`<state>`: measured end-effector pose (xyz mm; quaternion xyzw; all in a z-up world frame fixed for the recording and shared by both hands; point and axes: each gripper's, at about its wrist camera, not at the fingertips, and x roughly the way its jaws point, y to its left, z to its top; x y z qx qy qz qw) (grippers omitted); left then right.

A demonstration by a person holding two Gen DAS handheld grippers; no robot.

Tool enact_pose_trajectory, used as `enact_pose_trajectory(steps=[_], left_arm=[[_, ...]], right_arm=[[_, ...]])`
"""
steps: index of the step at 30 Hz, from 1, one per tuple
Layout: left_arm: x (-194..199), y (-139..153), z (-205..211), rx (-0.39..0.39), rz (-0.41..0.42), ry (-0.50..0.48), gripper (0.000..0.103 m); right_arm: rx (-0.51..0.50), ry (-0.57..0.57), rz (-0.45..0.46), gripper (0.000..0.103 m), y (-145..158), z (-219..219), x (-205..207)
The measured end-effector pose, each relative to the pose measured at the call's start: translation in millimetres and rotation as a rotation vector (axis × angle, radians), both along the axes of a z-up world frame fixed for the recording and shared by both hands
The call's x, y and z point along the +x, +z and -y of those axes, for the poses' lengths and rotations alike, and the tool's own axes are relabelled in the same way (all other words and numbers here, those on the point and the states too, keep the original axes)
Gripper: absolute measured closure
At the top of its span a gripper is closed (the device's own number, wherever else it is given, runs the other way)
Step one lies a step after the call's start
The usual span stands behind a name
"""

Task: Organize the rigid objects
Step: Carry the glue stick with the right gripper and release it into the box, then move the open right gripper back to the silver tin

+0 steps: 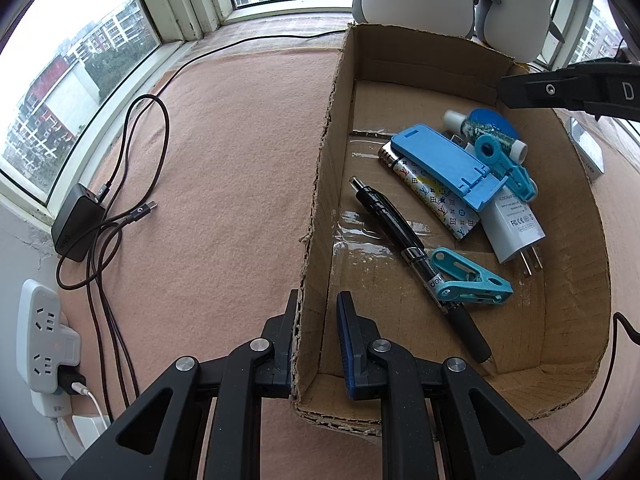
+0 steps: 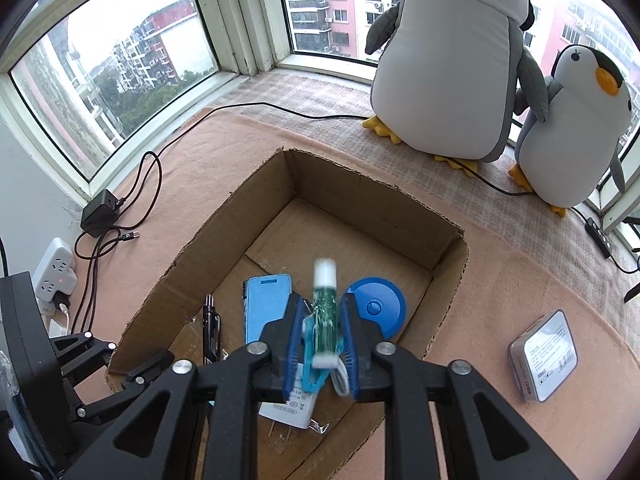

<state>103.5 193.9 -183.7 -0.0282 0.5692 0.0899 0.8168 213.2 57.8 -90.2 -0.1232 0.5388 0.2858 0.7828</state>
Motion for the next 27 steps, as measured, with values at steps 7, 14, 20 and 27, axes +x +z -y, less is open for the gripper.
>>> enact_pose_trajectory(steps=[7, 14, 20, 27], left_arm=[[0, 0, 0, 0.0, 0.001, 0.0, 0.087], [0, 0, 0, 0.0, 0.001, 0.0, 0.087], [0, 0, 0, 0.0, 0.001, 0.0, 0.087], [0, 0, 0, 0.001, 0.001, 0.001, 0.087]], right_arm=[[0.003, 0.003, 0.014, 0.062, 4, 3, -1], [0.024, -0.004, 0.02, 0.052, 14, 16, -6], [0.041, -0.045, 0.023, 0.049, 22, 46, -7], [0.041, -0.139, 0.027, 0.033, 25, 107, -3]])
